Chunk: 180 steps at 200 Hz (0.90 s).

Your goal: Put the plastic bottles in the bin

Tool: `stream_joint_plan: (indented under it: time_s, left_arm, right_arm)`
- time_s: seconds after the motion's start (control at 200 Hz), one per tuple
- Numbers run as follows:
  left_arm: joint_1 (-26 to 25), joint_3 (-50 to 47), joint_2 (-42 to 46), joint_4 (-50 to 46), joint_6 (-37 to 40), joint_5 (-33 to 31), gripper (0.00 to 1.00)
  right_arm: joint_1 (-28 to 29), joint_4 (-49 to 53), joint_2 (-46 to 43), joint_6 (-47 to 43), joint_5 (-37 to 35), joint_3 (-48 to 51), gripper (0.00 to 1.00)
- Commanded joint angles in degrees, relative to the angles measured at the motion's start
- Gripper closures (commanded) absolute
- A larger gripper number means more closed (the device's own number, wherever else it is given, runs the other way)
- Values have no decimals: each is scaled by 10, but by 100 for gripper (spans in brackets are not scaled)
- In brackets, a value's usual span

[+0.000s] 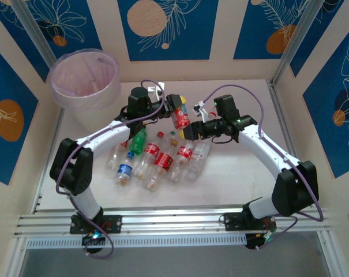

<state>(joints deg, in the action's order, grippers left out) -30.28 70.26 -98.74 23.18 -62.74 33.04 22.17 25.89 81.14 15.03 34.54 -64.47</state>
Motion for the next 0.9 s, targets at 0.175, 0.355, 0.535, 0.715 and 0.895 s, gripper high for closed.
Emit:
stream_joint_plan:
  time_s: [0.175, 0.355, 0.535, 0.715, 0.895]
  left_arm:
    - [13, 61, -1, -33, 24, 7, 46]
    - [48, 149, -3, -99, 66, 5, 47]
    - [105, 281, -16, -165, 100, 15, 48]
    - [185, 374, -6, -209, 134, -4, 56]
    - [283, 411, 13, -223, 148, -30, 70]
  right_arm:
    - [-15, -5, -24, 25, -8, -28, 11]
    - [-69, -11, -89, 69, -16, -29, 1]
    - [-134, -21, -132, 108, 4, 4, 1]
    - [-153, -42, -158, 123, 20, 52, 0]
    - [-156, -50, -163, 127, 32, 65, 0]
